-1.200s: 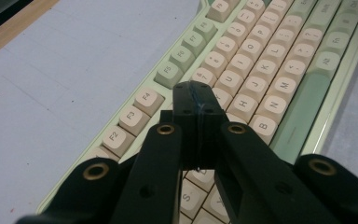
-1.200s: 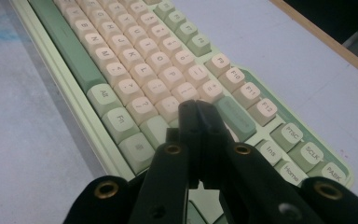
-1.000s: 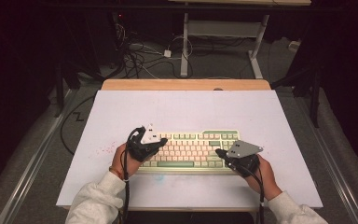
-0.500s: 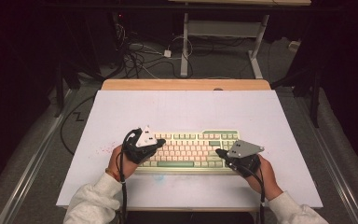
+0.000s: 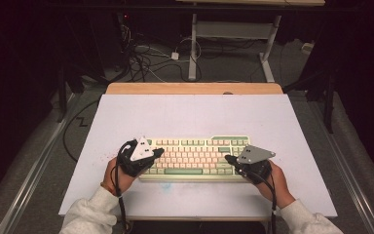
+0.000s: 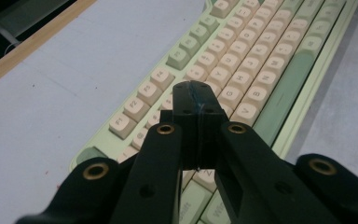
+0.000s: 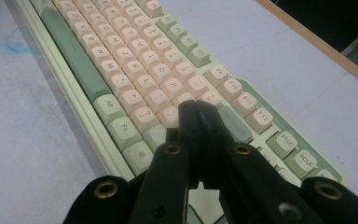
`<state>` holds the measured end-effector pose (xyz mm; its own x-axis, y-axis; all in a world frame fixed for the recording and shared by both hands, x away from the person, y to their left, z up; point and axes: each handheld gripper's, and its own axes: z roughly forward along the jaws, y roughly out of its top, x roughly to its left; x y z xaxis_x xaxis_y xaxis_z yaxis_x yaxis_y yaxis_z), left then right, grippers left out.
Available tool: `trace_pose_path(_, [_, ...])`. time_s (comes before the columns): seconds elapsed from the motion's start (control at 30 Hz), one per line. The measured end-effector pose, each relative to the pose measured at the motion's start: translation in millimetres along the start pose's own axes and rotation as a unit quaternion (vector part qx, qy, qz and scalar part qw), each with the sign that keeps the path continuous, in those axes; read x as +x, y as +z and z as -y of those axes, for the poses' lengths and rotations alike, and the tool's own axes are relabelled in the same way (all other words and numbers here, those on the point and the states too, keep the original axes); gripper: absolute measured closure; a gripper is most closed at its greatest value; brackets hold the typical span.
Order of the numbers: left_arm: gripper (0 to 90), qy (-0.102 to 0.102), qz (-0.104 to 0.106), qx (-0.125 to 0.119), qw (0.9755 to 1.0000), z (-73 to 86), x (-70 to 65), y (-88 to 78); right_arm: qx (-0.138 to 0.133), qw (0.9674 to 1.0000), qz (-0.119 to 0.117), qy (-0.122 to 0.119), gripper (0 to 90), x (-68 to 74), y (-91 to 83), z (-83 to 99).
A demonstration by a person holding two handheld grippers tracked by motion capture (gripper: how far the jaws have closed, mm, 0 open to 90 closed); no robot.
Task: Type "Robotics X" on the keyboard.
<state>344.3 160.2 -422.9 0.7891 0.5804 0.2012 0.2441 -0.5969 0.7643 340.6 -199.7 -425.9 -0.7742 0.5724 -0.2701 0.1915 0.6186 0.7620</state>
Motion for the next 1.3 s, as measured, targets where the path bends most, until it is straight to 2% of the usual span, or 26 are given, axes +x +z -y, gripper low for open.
trace_pose_path(0.17, [87.7, -0.01, -0.013, -0.006, 0.9998, 10.3, 0.5, -8.6, 0.0, 1.0, -0.001, 0.001, 90.0, -1.6, 2.4, -2.7])
trace_pose_path(0.67, [87.7, -0.026, -0.019, 0.001, 0.9995, 37.2, -0.4, -27.2, 0.011, 0.9998, -0.013, -0.006, 90.0, 1.3, 19.2, -15.7])
trace_pose_path(0.7, [87.7, -0.022, -0.024, 0.001, 0.9995, 38.6, 0.0, -28.6, 0.011, 0.9998, -0.014, -0.009, 90.0, 1.7, 21.0, -17.1])
trace_pose_path(0.77, [87.7, -0.03, -0.021, 0.0, 0.9993, 41.3, -0.1, -30.3, 0.013, 0.9998, -0.015, -0.008, 90.0, 2.7, 22.7, -18.4])
trace_pose_path(1.07, [87.7, -0.038, -0.018, -0.003, 0.9991, 52.0, 0.2, -38.3, 0.018, 0.9992, -0.031, -0.021, 90.0, 10.2, 41.0, -30.5])
trace_pose_path(1.3, [87.7, -0.044, -0.016, 0.0, 0.9989, 56.3, 3.7, -37.1, 0.021, 0.9989, -0.035, -0.024, 90.0, 13.1, 55.1, -39.8])
